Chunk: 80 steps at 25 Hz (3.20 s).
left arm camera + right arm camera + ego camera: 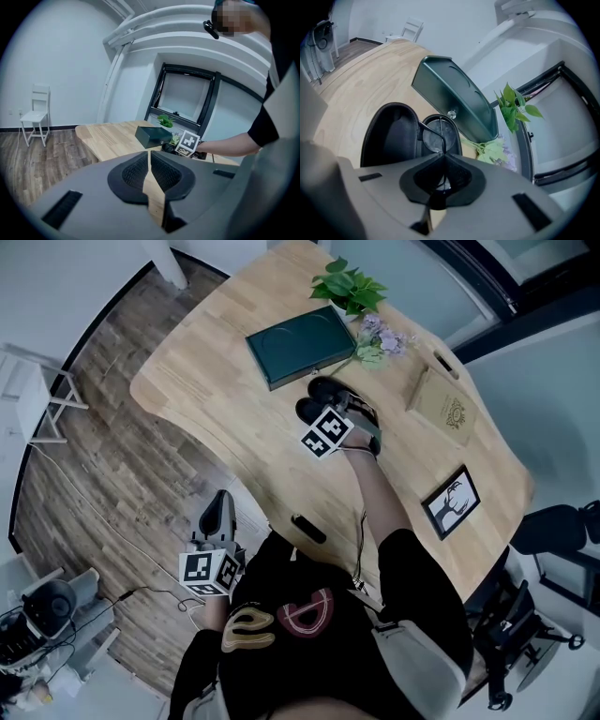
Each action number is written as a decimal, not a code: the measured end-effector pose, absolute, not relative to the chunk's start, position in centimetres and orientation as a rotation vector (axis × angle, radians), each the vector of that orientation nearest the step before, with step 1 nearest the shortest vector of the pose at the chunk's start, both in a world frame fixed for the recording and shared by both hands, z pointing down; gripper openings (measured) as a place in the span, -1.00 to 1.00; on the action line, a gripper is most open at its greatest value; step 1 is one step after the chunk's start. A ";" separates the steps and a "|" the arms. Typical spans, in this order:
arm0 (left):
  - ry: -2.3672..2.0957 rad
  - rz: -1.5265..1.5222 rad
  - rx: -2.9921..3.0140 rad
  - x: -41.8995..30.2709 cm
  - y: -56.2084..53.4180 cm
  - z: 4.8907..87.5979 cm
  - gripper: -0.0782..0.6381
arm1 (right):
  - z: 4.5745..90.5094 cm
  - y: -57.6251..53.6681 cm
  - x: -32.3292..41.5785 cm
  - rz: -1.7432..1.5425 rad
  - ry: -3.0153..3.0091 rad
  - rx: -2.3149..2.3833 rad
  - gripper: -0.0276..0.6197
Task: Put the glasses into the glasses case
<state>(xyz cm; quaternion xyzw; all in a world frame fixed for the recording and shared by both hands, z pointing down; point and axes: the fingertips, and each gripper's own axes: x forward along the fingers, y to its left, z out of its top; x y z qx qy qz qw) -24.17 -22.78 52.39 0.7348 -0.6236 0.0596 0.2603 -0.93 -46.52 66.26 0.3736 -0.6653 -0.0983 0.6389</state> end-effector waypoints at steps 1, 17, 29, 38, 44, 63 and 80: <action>-1.688 0.163 1.989 -24.1 -22.7 52.4 -0.70 | 66.3 -46.6 -0.8 -0.225 -1.511 0.860 -0.88; -1.674 0.156 1.985 -24.2 -22.3 52.9 -0.70 | 66.5 -47.3 -0.6 -0.247 -1.519 0.905 -0.85; -1.658 0.148 1.979 -24.2 -22.6 53.3 -0.70 | 66.1 -47.8 -0.7 -0.239 -1.564 0.932 -0.53; -1.598 0.101 1.991 -23.6 -22.7 53.2 -0.70 | 64.0 -46.9 -1.5 -0.116 -1.698 0.947 -0.18; -1.606 0.066 2.018 -23.4 -23.0 52.5 -0.70 | 60.7 -44.6 -2.3 -0.058 -1.858 1.034 -0.13; -1.516 -0.017 2.198 -19.2 -22.2 49.7 -0.70 | 49.9 -35.0 -0.8 -0.019 -2.059 1.305 -0.13; -1.421 -0.102 2.342 -14.9 -21.7 46.9 -0.70 | 47.3 -26.9 2.5 0.287 -2.195 1.504 -0.13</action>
